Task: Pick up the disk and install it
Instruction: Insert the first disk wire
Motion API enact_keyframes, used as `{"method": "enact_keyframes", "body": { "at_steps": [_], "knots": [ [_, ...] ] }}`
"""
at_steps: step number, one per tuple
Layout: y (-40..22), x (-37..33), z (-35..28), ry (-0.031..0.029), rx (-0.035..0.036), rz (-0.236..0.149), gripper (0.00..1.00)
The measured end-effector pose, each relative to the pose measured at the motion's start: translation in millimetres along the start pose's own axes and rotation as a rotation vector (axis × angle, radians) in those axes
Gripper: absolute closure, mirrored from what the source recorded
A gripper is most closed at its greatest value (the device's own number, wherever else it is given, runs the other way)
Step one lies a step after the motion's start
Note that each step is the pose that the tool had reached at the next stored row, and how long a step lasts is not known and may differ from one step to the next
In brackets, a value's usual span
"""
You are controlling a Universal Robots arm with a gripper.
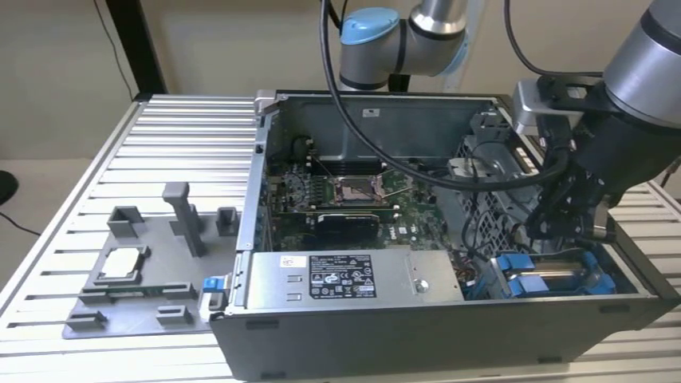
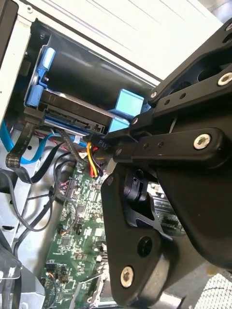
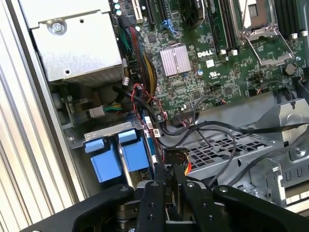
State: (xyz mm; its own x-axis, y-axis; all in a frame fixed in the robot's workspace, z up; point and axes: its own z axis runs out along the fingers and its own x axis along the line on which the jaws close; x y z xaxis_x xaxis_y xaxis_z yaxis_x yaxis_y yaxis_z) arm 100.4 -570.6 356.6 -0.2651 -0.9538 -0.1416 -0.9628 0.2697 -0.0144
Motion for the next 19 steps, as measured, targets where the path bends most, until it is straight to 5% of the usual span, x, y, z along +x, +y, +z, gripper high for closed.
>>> {"method": "enact_keyframes", "body": {
  "at_steps": [3, 6, 8, 11, 19],
  "knots": [
    [-1.5, -0.3, 0.1, 0.0290, 0.0003, -0.003, 1.00],
    [-2.8, -0.7, 0.1, 0.0755, -0.0012, -0.006, 1.00],
    [-4.1, -1.0, 0.3, 0.0959, 0.0000, -0.010, 1.00],
    [-6.7, -1.6, 0.7, 0.1061, 0.0018, -0.020, 1.00],
    [-19.9, -5.1, 3.7, 0.1126, 0.0025, -0.032, 1.00]
  ]
}}
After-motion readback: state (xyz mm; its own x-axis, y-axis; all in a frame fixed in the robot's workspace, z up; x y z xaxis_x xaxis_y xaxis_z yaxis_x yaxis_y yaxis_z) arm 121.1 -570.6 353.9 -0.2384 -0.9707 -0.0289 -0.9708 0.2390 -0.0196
